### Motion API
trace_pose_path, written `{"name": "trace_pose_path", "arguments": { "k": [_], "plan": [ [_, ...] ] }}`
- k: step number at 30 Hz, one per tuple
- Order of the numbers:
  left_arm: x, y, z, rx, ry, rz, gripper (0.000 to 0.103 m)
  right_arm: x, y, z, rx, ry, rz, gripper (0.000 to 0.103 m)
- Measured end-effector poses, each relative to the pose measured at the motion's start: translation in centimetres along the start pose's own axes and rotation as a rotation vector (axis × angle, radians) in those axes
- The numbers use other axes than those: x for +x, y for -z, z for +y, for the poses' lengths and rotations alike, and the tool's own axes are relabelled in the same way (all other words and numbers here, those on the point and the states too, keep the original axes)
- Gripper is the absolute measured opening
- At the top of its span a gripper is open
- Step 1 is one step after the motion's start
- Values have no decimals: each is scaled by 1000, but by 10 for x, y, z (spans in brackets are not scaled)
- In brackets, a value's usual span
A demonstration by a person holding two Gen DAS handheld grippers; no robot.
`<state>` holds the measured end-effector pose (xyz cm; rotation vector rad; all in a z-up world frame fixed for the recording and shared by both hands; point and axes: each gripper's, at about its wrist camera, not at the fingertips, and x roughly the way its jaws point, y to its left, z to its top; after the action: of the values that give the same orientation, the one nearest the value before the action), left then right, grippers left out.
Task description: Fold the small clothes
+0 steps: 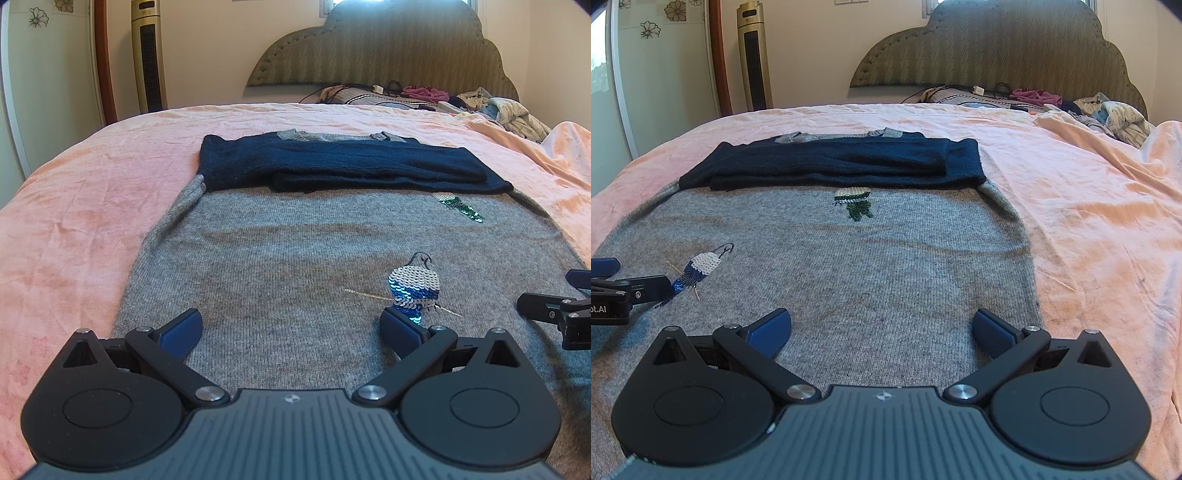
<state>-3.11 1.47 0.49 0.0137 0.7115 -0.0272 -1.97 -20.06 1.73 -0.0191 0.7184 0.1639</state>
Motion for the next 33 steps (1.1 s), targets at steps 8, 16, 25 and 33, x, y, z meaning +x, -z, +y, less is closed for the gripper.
{"name": "trace_pose_path", "arguments": {
  "k": [8, 16, 25, 33],
  "plan": [
    [0, 0, 0, 0, 0, 0, 103, 0, 0, 0, 0, -1, 1, 103],
    [0, 0, 0, 0, 0, 0, 103, 0, 0, 0, 0, 0, 1, 103],
    [-1, 0, -1, 2, -6, 1, 103, 0, 0, 0, 0, 0, 2, 103],
    [-12, 4, -6, 3, -59, 42, 103, 0, 0, 0, 0, 0, 2, 103]
  ]
}}
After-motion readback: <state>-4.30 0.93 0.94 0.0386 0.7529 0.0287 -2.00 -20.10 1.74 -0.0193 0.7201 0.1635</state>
